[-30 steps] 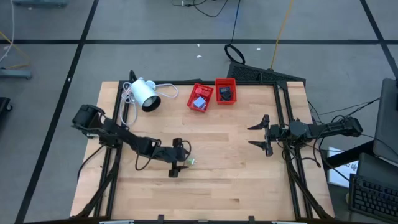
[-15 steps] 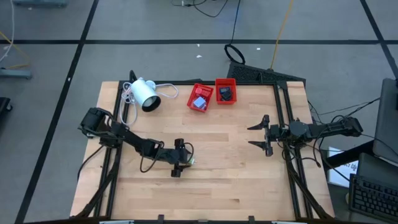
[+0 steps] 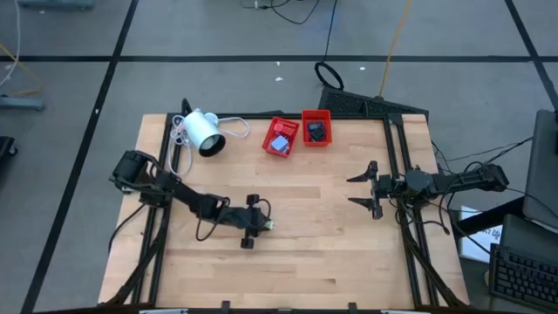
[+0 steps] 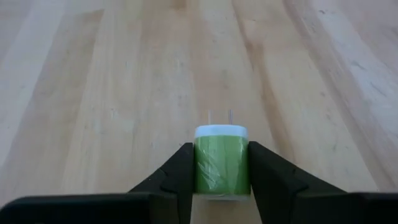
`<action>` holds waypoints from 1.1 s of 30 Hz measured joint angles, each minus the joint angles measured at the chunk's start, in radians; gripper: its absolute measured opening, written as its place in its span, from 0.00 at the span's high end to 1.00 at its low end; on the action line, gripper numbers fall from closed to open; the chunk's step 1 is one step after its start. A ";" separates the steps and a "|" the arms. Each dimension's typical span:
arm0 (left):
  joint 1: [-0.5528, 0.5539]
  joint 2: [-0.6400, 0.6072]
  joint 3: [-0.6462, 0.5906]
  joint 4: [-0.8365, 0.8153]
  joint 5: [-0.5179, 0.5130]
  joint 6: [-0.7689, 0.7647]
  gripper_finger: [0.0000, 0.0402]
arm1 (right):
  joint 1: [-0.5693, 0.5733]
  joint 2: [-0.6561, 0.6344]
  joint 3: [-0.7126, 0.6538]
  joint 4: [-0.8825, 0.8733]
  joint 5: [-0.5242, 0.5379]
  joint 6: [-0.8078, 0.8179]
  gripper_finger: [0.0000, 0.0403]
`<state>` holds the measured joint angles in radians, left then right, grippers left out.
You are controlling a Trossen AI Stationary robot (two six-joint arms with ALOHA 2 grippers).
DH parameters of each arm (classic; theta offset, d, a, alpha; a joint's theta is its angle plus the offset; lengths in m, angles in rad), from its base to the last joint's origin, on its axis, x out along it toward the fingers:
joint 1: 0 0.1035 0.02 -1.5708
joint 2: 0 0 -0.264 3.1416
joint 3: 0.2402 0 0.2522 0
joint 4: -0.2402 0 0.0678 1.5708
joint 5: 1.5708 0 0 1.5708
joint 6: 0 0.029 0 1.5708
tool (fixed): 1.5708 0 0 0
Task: Pick & Place Office items
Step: Put the green charger adapter into the left red bin
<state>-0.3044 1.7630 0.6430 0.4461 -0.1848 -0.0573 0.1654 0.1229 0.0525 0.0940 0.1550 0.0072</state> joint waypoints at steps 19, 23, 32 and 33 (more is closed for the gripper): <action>0.232 -0.289 0.002 0.034 -0.297 -0.077 0.69 | 0.000 0.000 0.000 0.000 0.000 0.000 0.31; 0.351 -0.318 0.003 0.039 -0.297 -0.039 0.68 | 0.000 0.000 0.000 0.000 0.000 0.000 0.31; 0.631 -0.253 0.004 0.132 -0.151 -0.098 0.69 | 0.000 0.000 0.000 0.000 0.000 0.000 0.31; 0.650 -0.241 0.004 0.145 -0.140 -0.106 0.69 | 0.000 0.000 0.000 0.000 0.000 0.000 0.31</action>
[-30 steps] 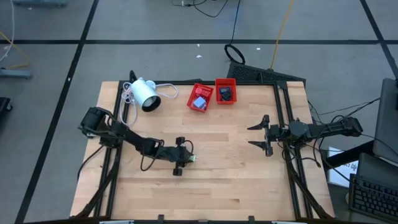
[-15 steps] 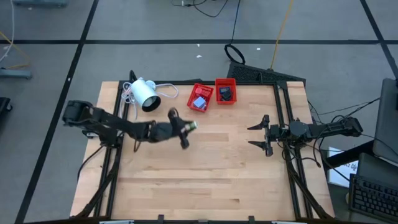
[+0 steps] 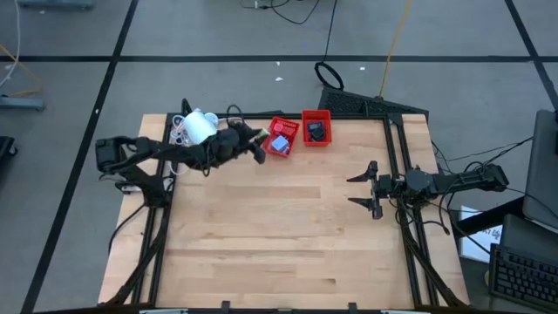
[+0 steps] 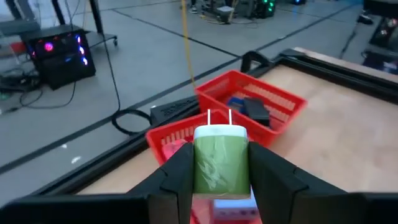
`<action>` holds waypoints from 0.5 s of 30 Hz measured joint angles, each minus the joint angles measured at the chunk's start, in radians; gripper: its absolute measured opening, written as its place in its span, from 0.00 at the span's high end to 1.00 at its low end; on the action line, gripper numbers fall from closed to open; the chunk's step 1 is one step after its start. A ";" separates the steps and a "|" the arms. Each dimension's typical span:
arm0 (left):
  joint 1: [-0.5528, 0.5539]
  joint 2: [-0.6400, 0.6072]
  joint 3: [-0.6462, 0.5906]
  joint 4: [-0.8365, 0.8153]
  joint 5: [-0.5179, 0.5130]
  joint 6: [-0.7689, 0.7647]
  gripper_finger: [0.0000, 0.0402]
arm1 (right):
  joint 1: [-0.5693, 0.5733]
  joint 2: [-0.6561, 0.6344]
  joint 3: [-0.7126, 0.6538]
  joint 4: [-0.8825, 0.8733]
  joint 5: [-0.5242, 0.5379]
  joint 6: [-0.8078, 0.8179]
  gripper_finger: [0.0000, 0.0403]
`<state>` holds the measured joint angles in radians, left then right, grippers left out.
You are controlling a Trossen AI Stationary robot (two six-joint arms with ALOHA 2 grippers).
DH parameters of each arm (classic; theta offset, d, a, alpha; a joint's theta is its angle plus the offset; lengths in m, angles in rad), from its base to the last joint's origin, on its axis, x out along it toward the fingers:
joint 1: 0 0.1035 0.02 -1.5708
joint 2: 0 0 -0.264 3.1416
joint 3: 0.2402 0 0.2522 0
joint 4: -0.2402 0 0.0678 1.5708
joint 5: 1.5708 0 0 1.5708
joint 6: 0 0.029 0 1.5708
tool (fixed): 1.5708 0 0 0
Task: Pick & Place Office items
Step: Put the green charger adapter into the left red bin
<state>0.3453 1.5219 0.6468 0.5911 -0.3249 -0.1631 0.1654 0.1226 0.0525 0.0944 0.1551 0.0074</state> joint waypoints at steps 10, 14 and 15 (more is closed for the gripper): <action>0.049 0.202 0.105 0.016 0.063 -0.041 0.69 | 0.000 0.000 0.000 0.000 0.000 0.000 0.31; 0.049 0.263 0.156 0.013 0.009 -0.042 0.69 | 0.000 0.000 0.000 0.000 0.000 0.000 0.31; 0.049 0.274 0.165 0.013 -0.013 -0.042 0.69 | 0.000 0.000 0.000 0.000 0.000 0.000 0.31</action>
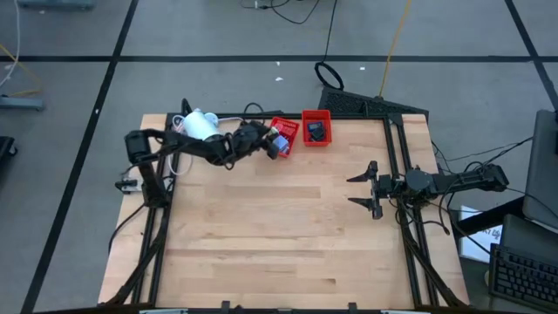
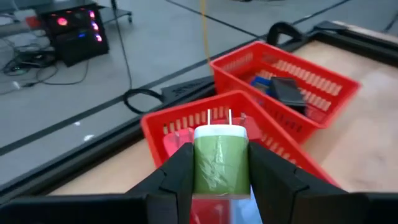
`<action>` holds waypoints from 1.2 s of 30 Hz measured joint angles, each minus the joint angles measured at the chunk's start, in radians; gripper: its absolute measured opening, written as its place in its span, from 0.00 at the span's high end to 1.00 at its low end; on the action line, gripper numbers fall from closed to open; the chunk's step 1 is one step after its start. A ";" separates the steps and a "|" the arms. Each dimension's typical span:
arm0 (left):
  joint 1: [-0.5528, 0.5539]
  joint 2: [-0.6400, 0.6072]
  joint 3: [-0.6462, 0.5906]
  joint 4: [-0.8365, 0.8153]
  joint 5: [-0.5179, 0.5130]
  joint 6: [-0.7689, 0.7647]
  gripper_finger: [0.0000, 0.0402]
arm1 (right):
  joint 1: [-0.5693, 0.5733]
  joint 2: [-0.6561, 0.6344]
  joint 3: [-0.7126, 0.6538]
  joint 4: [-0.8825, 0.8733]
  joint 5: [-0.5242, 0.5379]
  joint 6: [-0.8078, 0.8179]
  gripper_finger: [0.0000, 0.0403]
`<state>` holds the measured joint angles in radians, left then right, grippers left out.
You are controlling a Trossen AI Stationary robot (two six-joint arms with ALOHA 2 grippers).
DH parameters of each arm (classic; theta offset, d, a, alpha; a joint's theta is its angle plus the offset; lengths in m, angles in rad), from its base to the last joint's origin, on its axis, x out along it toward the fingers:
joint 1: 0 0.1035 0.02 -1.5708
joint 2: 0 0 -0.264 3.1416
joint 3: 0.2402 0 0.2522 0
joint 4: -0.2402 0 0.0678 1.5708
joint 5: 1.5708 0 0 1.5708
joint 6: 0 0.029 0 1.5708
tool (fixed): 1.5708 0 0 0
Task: Pick & Place Office items
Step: Put the green charger adapter into the left red bin, then return to Home Position
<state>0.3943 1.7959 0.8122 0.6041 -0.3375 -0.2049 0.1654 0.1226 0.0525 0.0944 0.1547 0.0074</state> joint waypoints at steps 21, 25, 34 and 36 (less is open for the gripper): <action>0.000 0.064 0.044 -0.086 -0.022 -0.069 0.68 | 0.000 0.000 0.000 0.000 0.000 0.000 0.31; 0.000 0.064 0.044 -0.105 -0.022 -0.069 0.63 | 0.000 0.000 0.000 0.000 0.000 0.000 0.31; -0.001 0.064 0.044 -0.107 -0.022 -0.069 0.50 | 0.000 0.000 0.000 0.000 0.000 0.000 0.31; -0.002 0.064 0.044 -0.105 -0.022 -0.069 0.49 | 0.000 0.000 0.000 0.000 0.000 0.000 0.31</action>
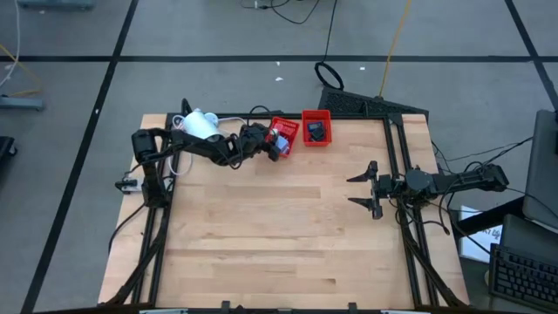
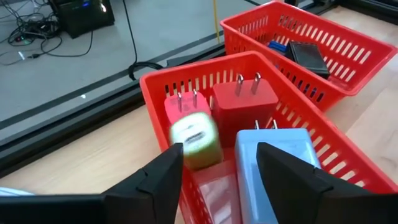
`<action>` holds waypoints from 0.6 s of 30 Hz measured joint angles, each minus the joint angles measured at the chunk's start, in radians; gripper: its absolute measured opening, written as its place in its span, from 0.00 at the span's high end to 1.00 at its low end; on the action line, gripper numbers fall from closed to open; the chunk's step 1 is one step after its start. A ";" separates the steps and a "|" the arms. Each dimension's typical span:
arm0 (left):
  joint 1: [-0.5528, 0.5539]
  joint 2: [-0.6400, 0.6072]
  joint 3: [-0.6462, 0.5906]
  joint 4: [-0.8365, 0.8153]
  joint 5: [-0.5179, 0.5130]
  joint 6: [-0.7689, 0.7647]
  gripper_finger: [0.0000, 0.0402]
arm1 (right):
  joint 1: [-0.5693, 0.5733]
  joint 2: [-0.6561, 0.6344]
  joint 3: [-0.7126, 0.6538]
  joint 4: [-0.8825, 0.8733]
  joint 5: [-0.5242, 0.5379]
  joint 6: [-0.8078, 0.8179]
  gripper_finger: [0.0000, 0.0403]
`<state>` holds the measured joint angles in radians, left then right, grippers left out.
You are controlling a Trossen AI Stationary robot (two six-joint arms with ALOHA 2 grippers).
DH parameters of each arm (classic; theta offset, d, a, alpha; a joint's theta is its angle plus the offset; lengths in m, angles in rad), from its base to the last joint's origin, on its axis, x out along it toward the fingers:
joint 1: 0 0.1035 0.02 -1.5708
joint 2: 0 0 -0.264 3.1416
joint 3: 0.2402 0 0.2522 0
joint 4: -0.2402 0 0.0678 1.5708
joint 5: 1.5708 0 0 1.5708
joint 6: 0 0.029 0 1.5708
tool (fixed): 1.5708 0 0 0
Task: Pick & Place Office items
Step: Return to Home Position
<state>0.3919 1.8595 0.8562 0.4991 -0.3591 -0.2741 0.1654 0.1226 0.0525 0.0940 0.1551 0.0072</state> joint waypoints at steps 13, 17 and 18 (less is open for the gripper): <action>-0.016 -0.262 0.000 -0.259 0.287 0.052 0.48 | 0.000 0.000 0.000 0.000 0.000 0.000 0.31; -0.016 -0.432 0.000 -0.379 0.383 0.053 0.48 | 0.000 0.000 0.000 0.000 0.000 0.000 0.31; -0.016 -0.472 0.000 -0.405 0.403 0.053 0.48 | 0.000 0.000 0.000 0.000 0.000 0.000 0.31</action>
<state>0.3756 1.3874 0.8558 0.0943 0.0439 -0.2210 0.1654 0.1226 0.0525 0.0940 0.1549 0.0074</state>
